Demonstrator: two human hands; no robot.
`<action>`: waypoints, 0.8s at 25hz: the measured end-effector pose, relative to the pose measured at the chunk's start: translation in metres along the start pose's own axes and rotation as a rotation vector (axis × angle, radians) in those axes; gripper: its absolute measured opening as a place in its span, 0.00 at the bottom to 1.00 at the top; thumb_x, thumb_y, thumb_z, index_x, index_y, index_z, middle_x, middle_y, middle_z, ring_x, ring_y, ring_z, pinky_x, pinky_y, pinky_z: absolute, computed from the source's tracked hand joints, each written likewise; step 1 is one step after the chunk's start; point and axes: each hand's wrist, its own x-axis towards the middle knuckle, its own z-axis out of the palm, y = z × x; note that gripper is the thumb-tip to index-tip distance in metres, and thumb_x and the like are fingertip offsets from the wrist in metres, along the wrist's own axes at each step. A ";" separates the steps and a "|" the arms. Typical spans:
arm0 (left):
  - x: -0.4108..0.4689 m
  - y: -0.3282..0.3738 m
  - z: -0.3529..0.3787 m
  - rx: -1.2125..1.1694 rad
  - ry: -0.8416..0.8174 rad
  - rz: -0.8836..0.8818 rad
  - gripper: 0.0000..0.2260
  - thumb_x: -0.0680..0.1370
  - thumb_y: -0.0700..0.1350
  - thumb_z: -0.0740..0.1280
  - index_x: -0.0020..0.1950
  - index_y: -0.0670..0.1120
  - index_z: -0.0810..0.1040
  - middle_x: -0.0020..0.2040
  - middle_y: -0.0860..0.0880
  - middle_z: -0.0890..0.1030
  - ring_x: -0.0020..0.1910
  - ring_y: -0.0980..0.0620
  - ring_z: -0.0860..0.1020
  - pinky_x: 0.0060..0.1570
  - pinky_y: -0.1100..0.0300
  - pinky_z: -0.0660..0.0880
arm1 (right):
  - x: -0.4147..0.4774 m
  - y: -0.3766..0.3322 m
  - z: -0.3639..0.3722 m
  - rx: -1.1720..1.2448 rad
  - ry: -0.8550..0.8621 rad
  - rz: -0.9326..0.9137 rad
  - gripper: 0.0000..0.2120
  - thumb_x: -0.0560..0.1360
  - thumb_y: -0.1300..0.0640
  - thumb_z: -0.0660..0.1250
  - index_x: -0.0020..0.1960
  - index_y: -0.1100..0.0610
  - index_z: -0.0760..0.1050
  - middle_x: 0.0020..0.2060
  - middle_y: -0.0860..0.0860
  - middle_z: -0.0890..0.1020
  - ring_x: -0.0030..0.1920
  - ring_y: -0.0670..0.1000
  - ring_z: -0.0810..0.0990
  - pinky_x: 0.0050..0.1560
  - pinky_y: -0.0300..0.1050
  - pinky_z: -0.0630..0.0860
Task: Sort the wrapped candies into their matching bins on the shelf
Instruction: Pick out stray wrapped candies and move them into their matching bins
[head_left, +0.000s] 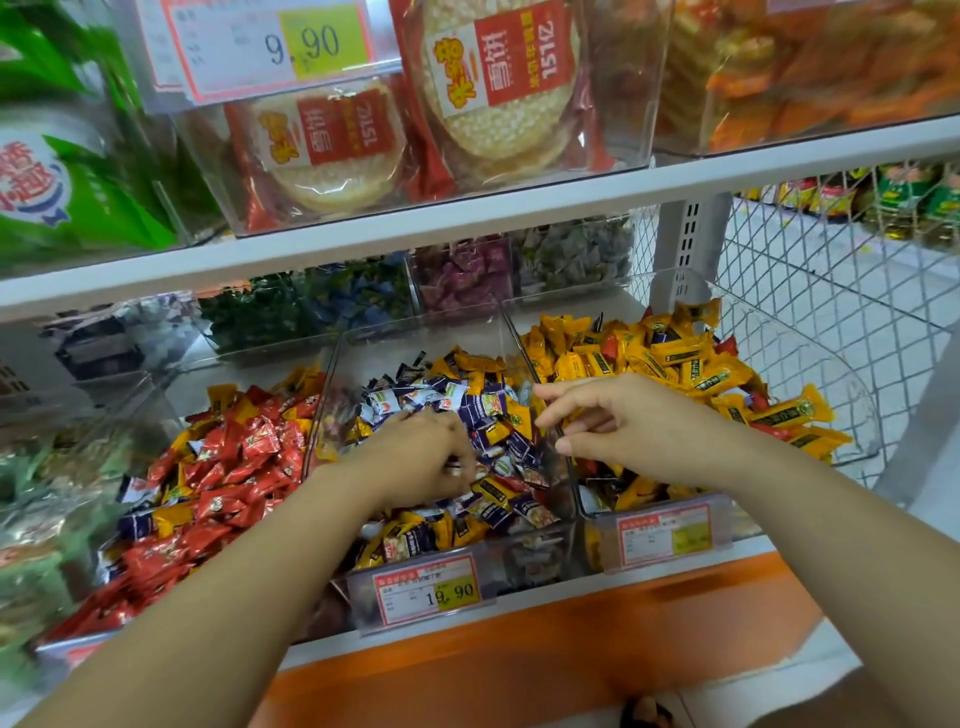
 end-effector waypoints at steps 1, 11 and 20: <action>-0.005 -0.005 0.000 0.006 -0.008 -0.011 0.05 0.75 0.53 0.67 0.49 0.57 0.79 0.54 0.59 0.72 0.59 0.56 0.68 0.67 0.51 0.60 | 0.000 0.000 0.000 -0.005 0.000 -0.001 0.11 0.74 0.57 0.69 0.53 0.44 0.78 0.68 0.37 0.68 0.50 0.39 0.79 0.54 0.38 0.76; 0.007 0.023 -0.006 -0.225 0.093 0.061 0.08 0.76 0.49 0.67 0.54 0.55 0.81 0.52 0.57 0.76 0.52 0.56 0.74 0.56 0.55 0.72 | 0.001 -0.002 -0.001 -0.012 0.002 0.008 0.11 0.74 0.57 0.68 0.54 0.45 0.78 0.68 0.38 0.68 0.49 0.39 0.79 0.52 0.34 0.76; 0.032 0.036 0.009 -0.182 0.003 0.034 0.11 0.76 0.43 0.63 0.56 0.53 0.78 0.44 0.55 0.82 0.41 0.55 0.78 0.51 0.58 0.74 | 0.001 0.000 -0.002 -0.018 -0.014 0.012 0.10 0.74 0.56 0.68 0.54 0.45 0.78 0.68 0.38 0.68 0.49 0.39 0.79 0.53 0.35 0.76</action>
